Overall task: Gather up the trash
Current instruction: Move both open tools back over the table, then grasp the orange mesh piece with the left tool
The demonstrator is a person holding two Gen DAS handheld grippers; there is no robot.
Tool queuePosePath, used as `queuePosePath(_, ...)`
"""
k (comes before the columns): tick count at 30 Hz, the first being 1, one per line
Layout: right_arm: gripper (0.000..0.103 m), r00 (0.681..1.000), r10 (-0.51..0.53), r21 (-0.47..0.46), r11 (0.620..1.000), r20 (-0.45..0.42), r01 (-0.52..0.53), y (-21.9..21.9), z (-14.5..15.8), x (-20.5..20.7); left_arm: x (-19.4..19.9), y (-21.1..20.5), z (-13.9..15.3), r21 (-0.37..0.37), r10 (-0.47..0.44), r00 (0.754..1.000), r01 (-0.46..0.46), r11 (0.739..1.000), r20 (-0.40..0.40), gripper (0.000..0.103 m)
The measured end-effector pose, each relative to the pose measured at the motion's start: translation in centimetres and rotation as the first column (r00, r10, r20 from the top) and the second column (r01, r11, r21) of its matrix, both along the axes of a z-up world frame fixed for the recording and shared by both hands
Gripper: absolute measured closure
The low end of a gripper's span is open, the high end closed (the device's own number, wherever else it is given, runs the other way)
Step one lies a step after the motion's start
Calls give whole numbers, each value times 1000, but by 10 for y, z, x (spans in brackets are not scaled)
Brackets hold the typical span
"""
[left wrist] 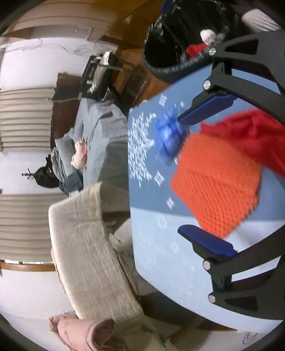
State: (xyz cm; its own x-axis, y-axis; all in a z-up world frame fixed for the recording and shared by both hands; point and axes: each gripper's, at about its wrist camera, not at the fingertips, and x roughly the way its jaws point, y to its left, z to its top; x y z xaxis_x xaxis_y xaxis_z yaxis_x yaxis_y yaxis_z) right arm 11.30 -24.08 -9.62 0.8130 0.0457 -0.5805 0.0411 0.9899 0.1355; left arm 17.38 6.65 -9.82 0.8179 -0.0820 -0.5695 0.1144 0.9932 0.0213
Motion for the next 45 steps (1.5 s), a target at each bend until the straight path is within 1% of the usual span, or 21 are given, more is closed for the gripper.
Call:
queuePosePath(4, 6, 999, 42, -1, 999, -2, -42, 23, -2, 11, -1, 19, -8, 8, 30, 999, -30, 1000, -14, 14)
queuePosePath(8, 6, 997, 81, -4, 997, -9, -81, 45, -7, 19, -2, 29, -16, 17, 46, 999, -46, 999, -26, 14)
queuePosePath(13, 6, 992, 127, -3, 992, -20, -127, 67, -12, 23, -5, 39, -24, 29, 65, 997, -64, 998, -32, 14)
queuePosePath(18, 6, 984, 176, -10, 984, -30, -176, 90, -19, 22, -10, 50, -34, 52, 75, 996, -72, 996, -50, 17)
queuePosePath(24, 6, 975, 218, -26, 975, -45, -219, 111, -27, 21, -13, 59, -41, 32, 82, 994, -80, 996, -78, 22)
queuePosePath(28, 9, 973, 225, -28, 974, -56, -227, 114, -30, 22, -12, 52, -45, 15, 55, 995, -54, 998, -88, 24)
queuePosePath(32, 9, 973, 221, -30, 974, -62, -223, 112, -31, 23, -3, 40, -53, 11, 19, 994, -18, 1000, -107, 31)
queuePosePath(37, 9, 974, 218, -34, 975, -67, -220, 110, -32, 25, 4, 25, -57, -22, -25, 992, 22, 1000, -126, 36)
queuePosePath(38, 10, 974, 217, -35, 975, -68, -220, 110, -32, 25, 5, 20, -57, -19, -40, 991, 38, 999, -125, 37)
queuePosePath(40, 10, 974, 216, -36, 975, -69, -219, 110, -33, 26, 5, 10, -59, -11, -73, 989, 73, 997, -129, 41)
queuePosePath(43, 10, 974, 214, -34, 976, -72, -216, 108, -34, 27, 8, 1, -65, -8, -112, 980, 112, 994, -161, 53)
queuePosePath(45, 10, 974, 213, -34, 976, -74, -216, 108, -34, 27, 11, -3, -70, -8, -128, 973, 129, 992, -191, 67)
